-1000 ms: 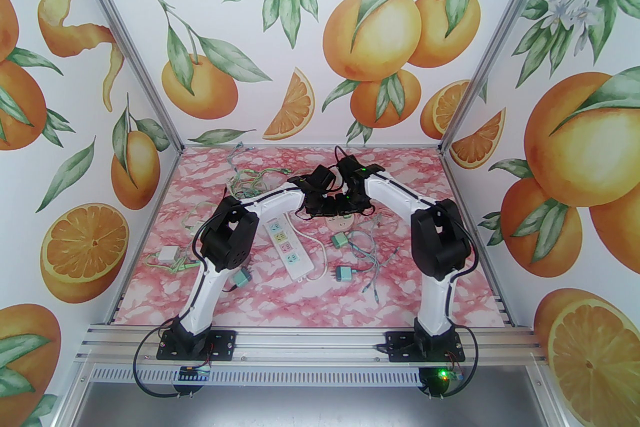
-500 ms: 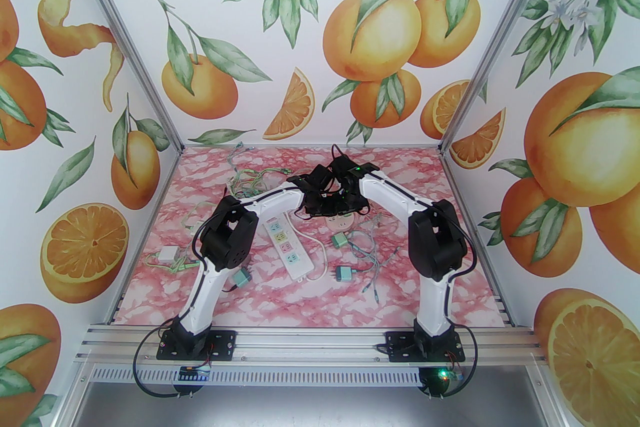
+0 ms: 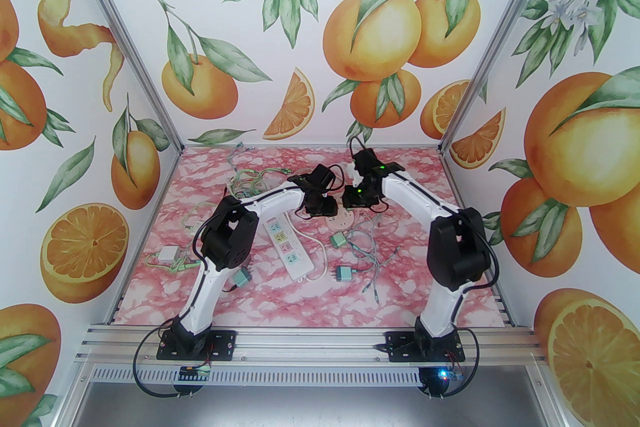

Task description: Pull the plug off the socket

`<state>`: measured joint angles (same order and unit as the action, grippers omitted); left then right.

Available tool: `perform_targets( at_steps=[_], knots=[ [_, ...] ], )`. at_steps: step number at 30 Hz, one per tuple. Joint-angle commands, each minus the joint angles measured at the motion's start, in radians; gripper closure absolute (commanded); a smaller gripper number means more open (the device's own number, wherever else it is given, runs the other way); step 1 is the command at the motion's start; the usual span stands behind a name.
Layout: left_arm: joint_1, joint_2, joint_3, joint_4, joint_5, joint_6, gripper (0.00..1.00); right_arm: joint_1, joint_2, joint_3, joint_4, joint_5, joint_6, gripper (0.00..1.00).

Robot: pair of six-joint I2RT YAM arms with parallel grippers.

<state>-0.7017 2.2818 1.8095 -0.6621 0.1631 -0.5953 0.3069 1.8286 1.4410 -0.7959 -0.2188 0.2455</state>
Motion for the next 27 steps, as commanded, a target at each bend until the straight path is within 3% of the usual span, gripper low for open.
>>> perform_targets(
  at_steps=[1, 4, 7, 13, 21, 27],
  knots=[
    [-0.029, 0.090, -0.036, -0.211, -0.017, 0.021, 0.64, -0.010, -0.063, -0.037, 0.068, -0.070, 0.038, 0.79],
    [-0.026, 0.005, 0.012, -0.214, -0.055, 0.019, 0.52, -0.054, -0.156, -0.132, 0.153, -0.151, 0.098, 0.79],
    [-0.023, -0.056, 0.011, -0.191, -0.085, 0.016, 0.47, -0.078, -0.209, -0.196, 0.196, -0.207, 0.131, 0.78],
    [-0.020, -0.185, -0.032, -0.141, -0.133, 0.012, 0.30, -0.109, -0.319, -0.365, 0.295, -0.217, 0.201, 0.77],
    [-0.003, -0.361, -0.145, -0.085, -0.198, 0.000, 0.22, -0.183, -0.379, -0.574, 0.576, -0.272, 0.344, 0.75],
    [0.018, -0.429, -0.204, -0.085, -0.207, -0.003, 0.21, -0.289, -0.322, -0.634, 0.767, -0.309, 0.444, 0.74]
  ],
)
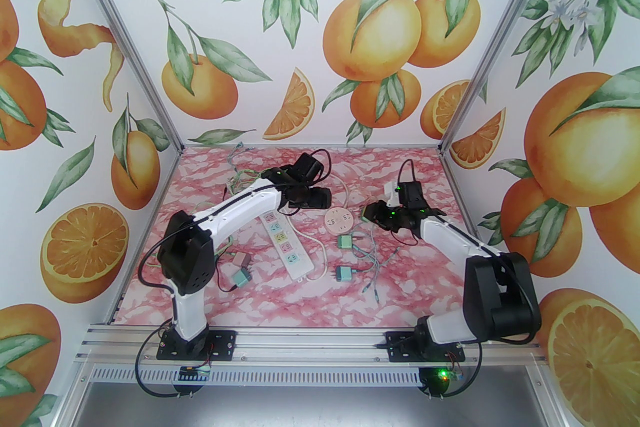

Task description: Pull the plug off the socket

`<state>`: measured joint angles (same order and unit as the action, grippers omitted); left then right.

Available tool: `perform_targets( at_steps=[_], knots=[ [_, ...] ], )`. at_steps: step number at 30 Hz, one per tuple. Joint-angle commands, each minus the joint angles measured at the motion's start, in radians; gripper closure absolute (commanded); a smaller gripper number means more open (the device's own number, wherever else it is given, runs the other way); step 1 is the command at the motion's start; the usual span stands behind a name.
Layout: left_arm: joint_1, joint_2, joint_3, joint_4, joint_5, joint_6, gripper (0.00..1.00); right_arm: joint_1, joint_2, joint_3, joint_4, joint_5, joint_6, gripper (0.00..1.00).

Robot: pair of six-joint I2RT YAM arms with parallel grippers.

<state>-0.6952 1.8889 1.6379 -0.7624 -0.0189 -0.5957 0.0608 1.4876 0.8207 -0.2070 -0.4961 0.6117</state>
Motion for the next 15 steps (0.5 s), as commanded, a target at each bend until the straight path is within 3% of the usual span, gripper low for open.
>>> perform_targets(
  at_steps=[1, 7, 15],
  knots=[
    [0.015, -0.042, -0.039, 0.015, -0.028, -0.004, 0.21, -0.060, 0.029, -0.021, 0.198, -0.029, 0.089, 0.74],
    [0.028, -0.073, -0.088, 0.023, -0.032, -0.013, 0.20, -0.169, 0.113, -0.032, 0.325, -0.091, 0.154, 0.73],
    [0.036, -0.061, -0.090, 0.022, -0.022, -0.019, 0.20, -0.193, 0.225, 0.036, 0.365, -0.130, 0.199, 0.73]
  ],
)
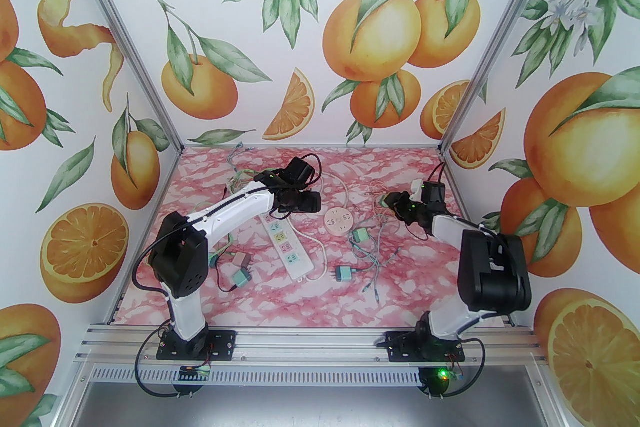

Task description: Pull the plug off the socket

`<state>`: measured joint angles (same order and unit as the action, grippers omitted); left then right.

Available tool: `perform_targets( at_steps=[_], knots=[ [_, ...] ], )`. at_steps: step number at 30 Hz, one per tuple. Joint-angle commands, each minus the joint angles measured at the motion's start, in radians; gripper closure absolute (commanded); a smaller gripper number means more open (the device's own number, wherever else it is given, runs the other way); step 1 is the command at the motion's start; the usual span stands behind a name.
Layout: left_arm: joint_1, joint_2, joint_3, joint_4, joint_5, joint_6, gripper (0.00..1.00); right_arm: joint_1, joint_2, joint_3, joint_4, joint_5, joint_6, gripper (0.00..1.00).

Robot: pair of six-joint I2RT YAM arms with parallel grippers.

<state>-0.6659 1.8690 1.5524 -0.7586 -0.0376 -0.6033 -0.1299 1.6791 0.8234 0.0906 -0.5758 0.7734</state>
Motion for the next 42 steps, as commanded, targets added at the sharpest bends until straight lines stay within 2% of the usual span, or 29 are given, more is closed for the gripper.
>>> perform_targets(
  at_steps=[1, 8, 13, 22, 23, 25, 28, 30, 32, 37, 42],
  knots=[
    [0.009, -0.039, -0.005, 0.018, 0.000, -0.012, 0.20, -0.001, 0.036, 0.029, 0.069, -0.056, 0.044, 0.73],
    [0.009, -0.010, -0.002, 0.028, 0.022, -0.018, 0.20, 0.083, -0.004, -0.014, 0.027, -0.065, 0.019, 0.72],
    [0.009, 0.004, 0.004, 0.035, 0.034, -0.023, 0.20, 0.144, 0.001, -0.056, 0.069, -0.060, 0.054, 0.70],
    [0.009, -0.001, -0.005, 0.031, 0.033, -0.023, 0.20, 0.153, 0.080, -0.057, 0.092, -0.045, 0.057, 0.65],
    [0.009, -0.002, -0.006, 0.029, 0.033, -0.021, 0.20, 0.153, 0.076, -0.055, 0.083, -0.043, 0.055, 0.62],
    [0.010, -0.007, -0.009, 0.029, 0.026, -0.021, 0.20, 0.153, 0.054, -0.053, 0.044, -0.021, 0.036, 0.49],
    [0.010, -0.010, -0.010, 0.030, 0.023, -0.018, 0.19, 0.152, 0.005, -0.040, -0.054, 0.019, -0.020, 0.37],
    [0.015, -0.012, -0.005, 0.027, 0.020, -0.016, 0.20, 0.151, -0.034, -0.029, -0.121, 0.042, -0.055, 0.22],
    [0.023, -0.014, 0.000, 0.024, 0.017, -0.011, 0.19, 0.151, -0.069, -0.021, -0.191, 0.066, -0.086, 0.00],
    [0.054, -0.041, 0.009, 0.012, -0.039, 0.019, 0.19, 0.151, -0.197, -0.010, -0.331, 0.148, -0.160, 0.00],
    [0.105, -0.113, -0.015, 0.011, -0.194, 0.069, 0.14, 0.151, -0.349, 0.019, -0.455, 0.244, -0.246, 0.00]
  ],
)
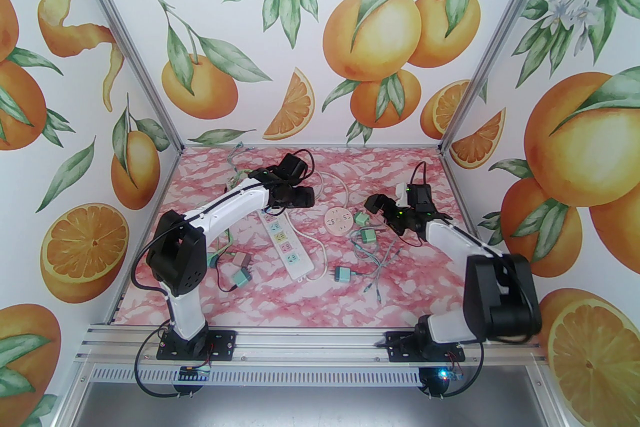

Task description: Pull the plug off the socket

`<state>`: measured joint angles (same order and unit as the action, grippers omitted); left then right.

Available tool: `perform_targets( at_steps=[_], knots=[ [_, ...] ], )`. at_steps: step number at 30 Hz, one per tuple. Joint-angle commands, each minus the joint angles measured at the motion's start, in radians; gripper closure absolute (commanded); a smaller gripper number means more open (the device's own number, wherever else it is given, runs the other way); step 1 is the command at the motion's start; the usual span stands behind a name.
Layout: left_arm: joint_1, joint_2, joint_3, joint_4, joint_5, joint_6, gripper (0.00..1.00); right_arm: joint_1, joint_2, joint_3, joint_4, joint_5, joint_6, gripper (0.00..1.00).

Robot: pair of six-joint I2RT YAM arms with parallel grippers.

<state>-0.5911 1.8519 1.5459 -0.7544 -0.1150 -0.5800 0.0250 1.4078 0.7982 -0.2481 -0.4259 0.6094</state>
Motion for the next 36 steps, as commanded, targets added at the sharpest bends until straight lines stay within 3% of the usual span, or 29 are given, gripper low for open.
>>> perform_targets(
  at_steps=[1, 8, 12, 17, 22, 25, 28, 33, 36],
  knots=[
    [0.041, -0.115, -0.019, 0.015, -0.139, 0.055, 0.13, -0.004, -0.101, 0.048, -0.135, 0.113, -0.095, 0.00],
    [0.140, -0.299, -0.148, 0.106, -0.336, 0.095, 0.08, -0.005, -0.232, 0.031, -0.235, 0.254, -0.147, 0.00],
    [0.196, -0.439, -0.313, 0.248, -0.474, 0.153, 0.03, -0.004, -0.343, -0.052, -0.177, 0.474, -0.158, 0.00],
    [0.271, -0.550, -0.599, 0.566, -0.663, 0.358, 0.00, -0.004, -0.462, -0.209, 0.020, 0.773, -0.158, 0.00],
    [0.420, -0.493, -0.726, 0.654, -0.604, 0.388, 0.00, -0.004, -0.484, -0.414, 0.437, 0.858, -0.255, 0.00],
    [0.478, -0.413, -0.757, 0.744, -0.577, 0.424, 0.00, -0.004, -0.382, -0.510, 0.703, 0.891, -0.318, 0.00],
    [0.488, -0.332, -0.790, 0.919, -0.574, 0.543, 0.00, -0.004, -0.233, -0.512, 0.849, 0.907, -0.378, 0.00],
    [0.503, -0.230, -0.880, 1.236, -0.463, 0.599, 0.00, -0.005, -0.046, -0.387, 0.874, 0.847, -0.444, 0.00],
    [0.500, -0.223, -0.903, 1.289, -0.390, 0.600, 0.00, -0.007, 0.017, -0.303, 0.788, 0.842, -0.459, 0.00]
  ],
)
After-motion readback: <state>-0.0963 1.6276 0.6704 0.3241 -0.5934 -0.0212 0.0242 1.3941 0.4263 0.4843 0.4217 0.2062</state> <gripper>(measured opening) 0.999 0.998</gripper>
